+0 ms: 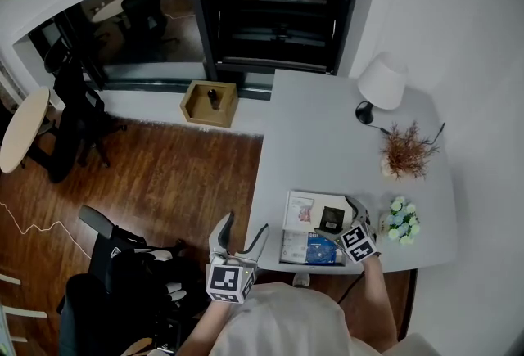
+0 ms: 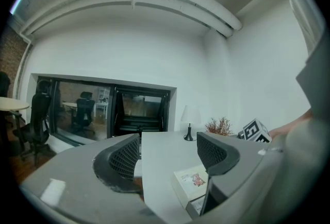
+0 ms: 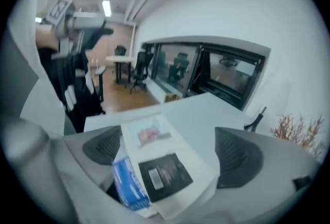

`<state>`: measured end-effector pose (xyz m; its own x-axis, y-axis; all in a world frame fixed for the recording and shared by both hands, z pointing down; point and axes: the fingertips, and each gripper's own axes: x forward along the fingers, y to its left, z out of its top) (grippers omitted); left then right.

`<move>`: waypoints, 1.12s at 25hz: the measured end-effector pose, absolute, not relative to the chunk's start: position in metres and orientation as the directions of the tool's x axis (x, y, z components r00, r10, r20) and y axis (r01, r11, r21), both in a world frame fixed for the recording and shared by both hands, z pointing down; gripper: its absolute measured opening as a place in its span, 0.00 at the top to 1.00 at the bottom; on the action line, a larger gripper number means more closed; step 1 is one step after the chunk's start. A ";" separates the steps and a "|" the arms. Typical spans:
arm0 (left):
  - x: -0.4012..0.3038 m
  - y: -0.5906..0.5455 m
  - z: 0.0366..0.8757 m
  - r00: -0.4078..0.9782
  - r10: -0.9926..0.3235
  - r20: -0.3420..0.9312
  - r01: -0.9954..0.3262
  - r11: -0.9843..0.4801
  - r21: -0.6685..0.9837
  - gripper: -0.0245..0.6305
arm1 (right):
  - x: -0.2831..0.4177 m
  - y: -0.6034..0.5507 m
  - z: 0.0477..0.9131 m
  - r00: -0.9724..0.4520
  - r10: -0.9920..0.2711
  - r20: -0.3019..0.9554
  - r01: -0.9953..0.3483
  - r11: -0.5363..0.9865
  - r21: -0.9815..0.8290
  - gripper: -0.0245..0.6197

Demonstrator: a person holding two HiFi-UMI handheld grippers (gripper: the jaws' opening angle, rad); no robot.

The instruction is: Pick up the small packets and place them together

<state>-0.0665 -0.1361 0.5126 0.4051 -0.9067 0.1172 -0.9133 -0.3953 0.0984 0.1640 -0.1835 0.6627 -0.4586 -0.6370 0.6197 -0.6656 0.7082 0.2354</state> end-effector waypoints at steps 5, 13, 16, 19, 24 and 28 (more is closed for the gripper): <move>-0.058 -0.139 0.509 0.435 -0.895 0.101 -0.899 -0.426 0.101 0.44 | 0.130 -0.172 0.548 -0.588 -0.764 0.268 -0.758 0.635 0.149 0.07; -0.040 -0.147 0.497 0.489 -0.870 0.069 -0.872 -0.483 0.087 0.44 | 0.134 -0.142 0.464 -0.493 -0.870 -0.035 -0.864 0.484 0.135 0.39; -0.031 -0.148 0.495 0.514 -0.855 0.062 -0.857 -0.509 0.082 0.44 | 0.141 -0.142 0.481 -0.465 -0.885 0.017 -0.879 0.464 0.108 0.42; -0.026 -0.149 0.496 0.533 -0.843 0.065 -0.845 -0.529 0.077 0.44 | 0.141 -0.142 0.490 -0.461 -0.887 0.037 -0.884 0.463 0.068 0.42; -0.021 -0.148 0.491 0.556 -0.829 0.063 -0.831 -0.553 0.051 0.44 | 0.138 -0.142 0.492 -0.443 -0.896 0.033 -0.892 0.444 0.081 0.42; -0.020 -0.151 0.487 0.554 -0.831 0.053 -0.832 -0.553 0.042 0.44 | 0.141 -0.144 0.490 -0.426 -0.904 0.028 -0.900 0.427 0.087 0.42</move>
